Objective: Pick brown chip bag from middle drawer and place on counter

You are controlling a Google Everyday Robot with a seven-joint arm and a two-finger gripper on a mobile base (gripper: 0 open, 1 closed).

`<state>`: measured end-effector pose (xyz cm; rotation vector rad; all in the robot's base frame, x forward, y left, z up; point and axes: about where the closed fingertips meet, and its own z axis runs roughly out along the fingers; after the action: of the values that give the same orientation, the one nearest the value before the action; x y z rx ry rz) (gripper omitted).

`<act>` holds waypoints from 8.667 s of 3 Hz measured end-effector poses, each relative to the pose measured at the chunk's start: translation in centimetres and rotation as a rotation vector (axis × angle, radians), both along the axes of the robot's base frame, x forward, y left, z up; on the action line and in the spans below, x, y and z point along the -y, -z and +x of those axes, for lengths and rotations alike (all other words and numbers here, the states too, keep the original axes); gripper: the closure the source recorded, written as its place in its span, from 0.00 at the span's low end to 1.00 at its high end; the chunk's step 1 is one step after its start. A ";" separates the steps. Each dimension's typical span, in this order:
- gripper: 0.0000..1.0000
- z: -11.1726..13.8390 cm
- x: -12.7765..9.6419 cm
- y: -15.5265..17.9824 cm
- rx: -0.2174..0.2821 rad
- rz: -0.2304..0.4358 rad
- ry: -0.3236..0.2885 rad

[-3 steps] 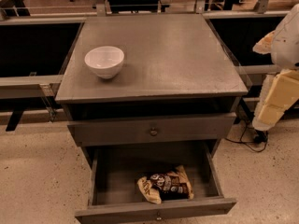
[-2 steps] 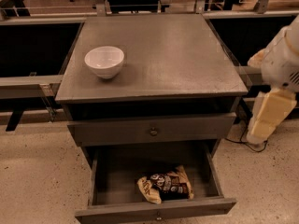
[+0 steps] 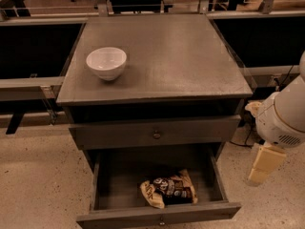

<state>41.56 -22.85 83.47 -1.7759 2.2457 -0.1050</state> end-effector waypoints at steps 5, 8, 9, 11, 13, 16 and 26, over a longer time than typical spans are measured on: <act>0.00 -3.8 -7.6 24.7 -0.242 0.333 -0.242; 0.00 1.8 -12.1 29.0 -0.140 0.407 -0.295; 0.00 3.5 -14.2 30.7 -0.058 0.491 -0.312; 0.18 5.0 -18.0 33.1 -0.044 0.540 -0.321; 0.30 6.6 -18.0 36.5 -0.069 0.543 -0.232; 0.42 7.6 -18.1 38.6 -0.091 0.525 -0.206; 1.00 10.8 -13.1 -3.9 -0.029 0.400 -0.279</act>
Offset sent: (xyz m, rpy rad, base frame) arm 0.0108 0.0365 -0.0725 0.1407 0.0848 0.1660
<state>52.32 -9.75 87.39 -1.8417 1.8462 0.3992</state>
